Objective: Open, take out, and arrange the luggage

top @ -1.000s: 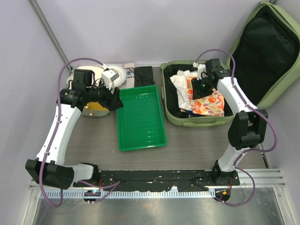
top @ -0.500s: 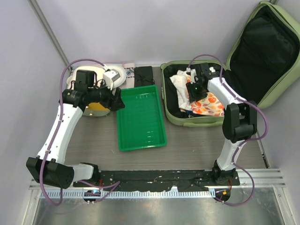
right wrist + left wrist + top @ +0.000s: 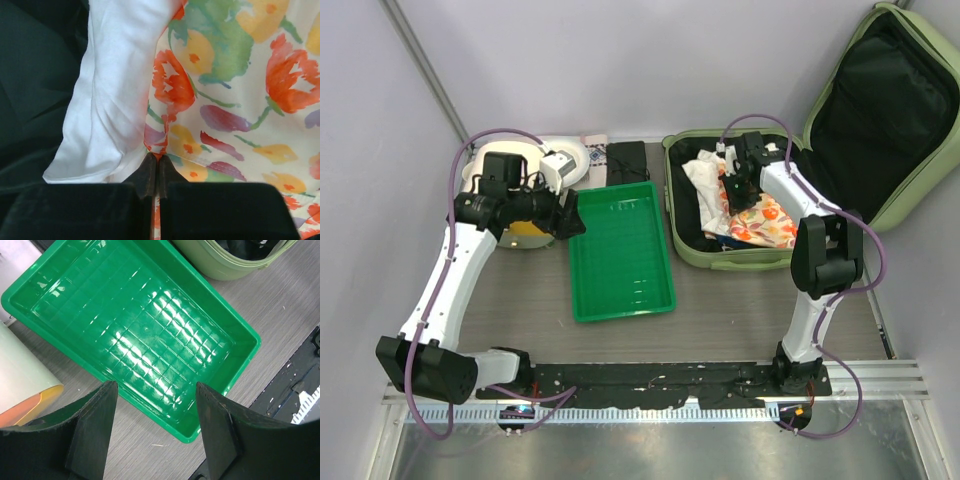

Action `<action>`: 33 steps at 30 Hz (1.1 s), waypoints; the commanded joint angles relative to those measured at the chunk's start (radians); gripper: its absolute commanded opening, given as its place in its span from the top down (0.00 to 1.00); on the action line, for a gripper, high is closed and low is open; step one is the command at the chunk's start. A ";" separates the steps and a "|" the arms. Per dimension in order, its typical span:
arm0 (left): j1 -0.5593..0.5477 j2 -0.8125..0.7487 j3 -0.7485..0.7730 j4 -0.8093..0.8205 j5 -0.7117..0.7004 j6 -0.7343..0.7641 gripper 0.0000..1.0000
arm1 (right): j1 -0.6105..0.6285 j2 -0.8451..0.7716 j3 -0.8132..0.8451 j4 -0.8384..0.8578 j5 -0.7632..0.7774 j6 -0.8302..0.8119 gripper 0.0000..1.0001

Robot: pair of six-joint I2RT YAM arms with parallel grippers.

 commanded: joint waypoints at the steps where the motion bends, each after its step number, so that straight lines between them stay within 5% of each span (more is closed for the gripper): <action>1: -0.005 -0.028 0.000 0.022 -0.008 0.013 0.32 | -0.023 -0.038 0.043 -0.007 -0.014 -0.024 0.99; 17: -0.003 -0.039 -0.025 0.022 -0.030 -0.001 0.32 | -0.057 -0.198 0.080 0.031 -0.552 0.103 0.99; 33: 0.026 -0.079 -0.007 -0.007 -0.053 -0.068 0.30 | 0.250 -0.193 -0.076 0.322 -0.606 0.331 0.99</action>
